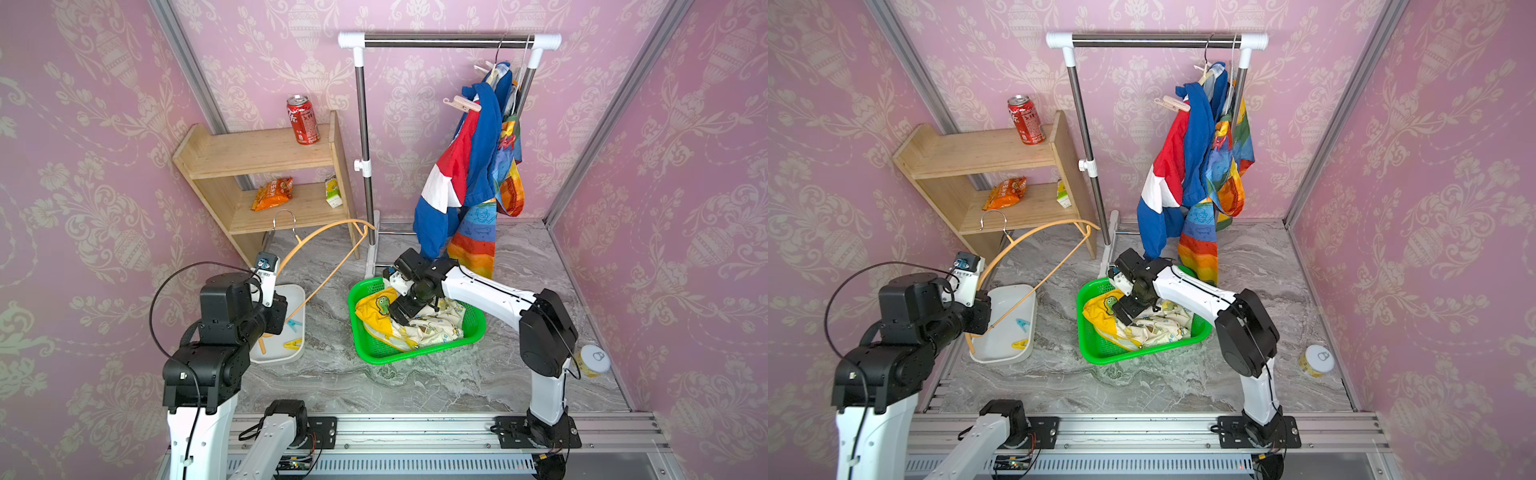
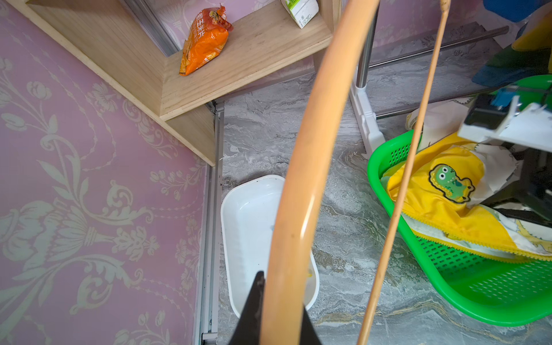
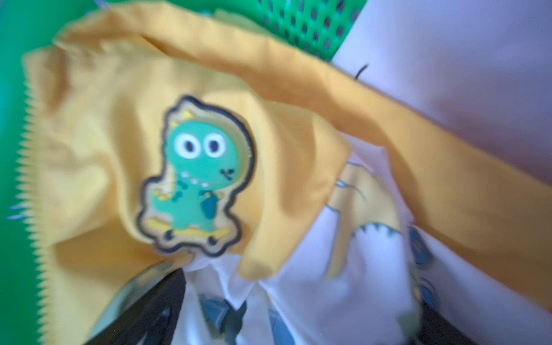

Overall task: Remove the clothespins securing jackets to the hanger
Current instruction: Remove the jacket from the hanger, then adjust the jacket in the basket.

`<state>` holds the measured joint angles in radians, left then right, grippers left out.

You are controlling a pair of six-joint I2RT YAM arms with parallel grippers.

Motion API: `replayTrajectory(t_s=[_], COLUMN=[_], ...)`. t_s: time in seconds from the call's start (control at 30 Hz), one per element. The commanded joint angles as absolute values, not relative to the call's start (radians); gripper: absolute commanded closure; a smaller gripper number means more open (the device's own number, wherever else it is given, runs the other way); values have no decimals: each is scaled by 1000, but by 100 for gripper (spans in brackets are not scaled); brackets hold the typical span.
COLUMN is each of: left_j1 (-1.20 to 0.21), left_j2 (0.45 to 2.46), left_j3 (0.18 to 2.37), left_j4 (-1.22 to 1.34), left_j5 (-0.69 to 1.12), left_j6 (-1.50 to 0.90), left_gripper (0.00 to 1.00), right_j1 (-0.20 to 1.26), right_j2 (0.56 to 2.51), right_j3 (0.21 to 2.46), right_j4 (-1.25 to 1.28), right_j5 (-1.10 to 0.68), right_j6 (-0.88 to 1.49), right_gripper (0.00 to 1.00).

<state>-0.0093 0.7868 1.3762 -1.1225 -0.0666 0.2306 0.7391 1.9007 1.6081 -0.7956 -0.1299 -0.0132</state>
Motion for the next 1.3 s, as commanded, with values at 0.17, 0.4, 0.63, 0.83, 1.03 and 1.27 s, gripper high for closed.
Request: replayTrajectory(t_s=[0.17,0.4,0.63,0.83,1.03,1.27], left_j1=[-8,-8,-8,-8,-7,-8], left_j2=[795,816,841,834,820,792], left_j3=[1358,1362,1368,1370,1369,1374], left_j4=[-1031,-1002,-1000,-1013,-1038,-1075], left_j5=[-68,-51,-30,-39,-57,-98], left_j6=[245,250,253,262,267,279], left_gripper=[100,100,100,100,100,100], right_j1=[721,740,831,837,829,834], right_j2=[1674,1577,1667,1789,1919,2004], right_j3=[1669,1420,1346,1358,1378,1416], right_j4=[-940,-781,-720,-737,-736,-711], right_j5=[-216,-189,-86,-42,53,85], right_j6=[113,312,396,419,411,431], right_gripper=[3,7,16,16,9,7])
